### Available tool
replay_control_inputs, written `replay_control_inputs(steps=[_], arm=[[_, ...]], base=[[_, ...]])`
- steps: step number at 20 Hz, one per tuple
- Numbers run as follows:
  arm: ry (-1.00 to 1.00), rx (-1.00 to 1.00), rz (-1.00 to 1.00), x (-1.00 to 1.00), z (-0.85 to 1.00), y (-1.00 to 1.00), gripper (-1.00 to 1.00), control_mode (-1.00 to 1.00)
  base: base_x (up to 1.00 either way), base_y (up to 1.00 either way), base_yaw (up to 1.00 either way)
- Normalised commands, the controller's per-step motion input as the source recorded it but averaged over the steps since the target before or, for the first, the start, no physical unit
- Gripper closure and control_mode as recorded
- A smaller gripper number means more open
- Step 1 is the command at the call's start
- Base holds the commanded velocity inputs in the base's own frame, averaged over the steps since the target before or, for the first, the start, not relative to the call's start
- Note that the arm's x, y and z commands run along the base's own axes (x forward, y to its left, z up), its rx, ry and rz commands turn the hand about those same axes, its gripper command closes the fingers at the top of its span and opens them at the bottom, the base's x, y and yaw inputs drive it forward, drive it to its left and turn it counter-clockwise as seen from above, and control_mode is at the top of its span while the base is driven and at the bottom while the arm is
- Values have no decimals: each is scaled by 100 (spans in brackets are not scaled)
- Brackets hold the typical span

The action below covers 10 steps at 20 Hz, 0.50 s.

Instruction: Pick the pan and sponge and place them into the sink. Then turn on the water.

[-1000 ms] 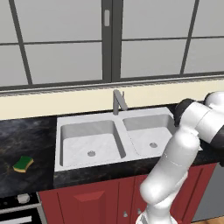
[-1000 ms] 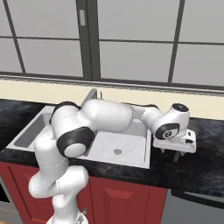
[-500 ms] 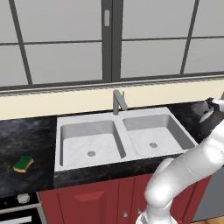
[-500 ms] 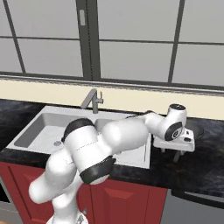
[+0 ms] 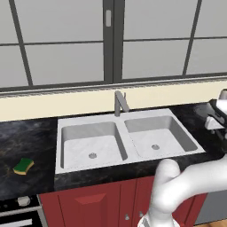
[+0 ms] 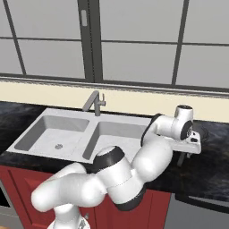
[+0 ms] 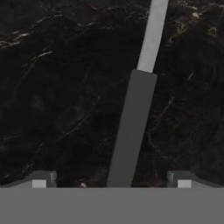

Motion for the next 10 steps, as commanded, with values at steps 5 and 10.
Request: replay_control_inputs(steps=[5,10], arm=[[13,4,0,16,-28,-22,-100,-100],[8,4,0,10,-31,-21,-100,-100]], base=[[0,0,0],[0,0,0]])
